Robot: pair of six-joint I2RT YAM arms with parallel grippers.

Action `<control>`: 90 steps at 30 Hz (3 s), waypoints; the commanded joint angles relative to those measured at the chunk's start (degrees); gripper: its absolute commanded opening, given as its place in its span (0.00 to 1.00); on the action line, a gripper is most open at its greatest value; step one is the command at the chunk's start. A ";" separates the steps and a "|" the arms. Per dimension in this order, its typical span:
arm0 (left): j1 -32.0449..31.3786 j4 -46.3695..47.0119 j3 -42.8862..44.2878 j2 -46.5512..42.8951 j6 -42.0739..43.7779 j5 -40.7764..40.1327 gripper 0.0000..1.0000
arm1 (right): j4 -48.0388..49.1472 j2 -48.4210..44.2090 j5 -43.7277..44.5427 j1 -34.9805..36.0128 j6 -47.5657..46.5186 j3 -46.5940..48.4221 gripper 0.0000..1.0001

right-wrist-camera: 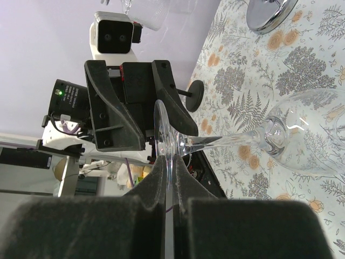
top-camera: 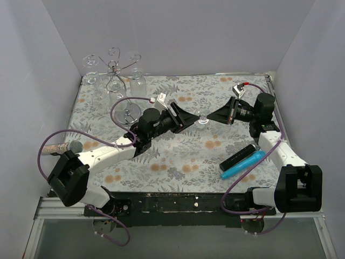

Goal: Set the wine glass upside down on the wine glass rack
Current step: Turn the wine glass upside down at the wine rack.

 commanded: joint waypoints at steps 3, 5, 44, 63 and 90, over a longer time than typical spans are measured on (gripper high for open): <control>-0.18 1.05 3.00 0.87 0.29 -0.27 0.49 | 4.90 -0.30 -1.51 -0.34 0.64 0.72 0.01; -0.18 1.22 3.44 1.14 0.29 -0.01 0.47 | 4.90 -0.30 -1.43 -0.25 0.64 0.63 0.01; -0.18 3.95 0.64 -5.88 1.60 -0.36 0.00 | 5.96 -3.90 -4.67 -0.34 -5.15 -0.07 0.70; 0.52 -6.07 -2.97 -19.86 5.73 -0.80 0.00 | -15.62 -9.44 -14.17 -1.74 -36.85 9.84 0.79; 0.87 -26.63 17.41 -20.13 20.94 0.35 0.00 | -54.86 -11.64 -5.11 -11.24 -74.51 19.09 0.79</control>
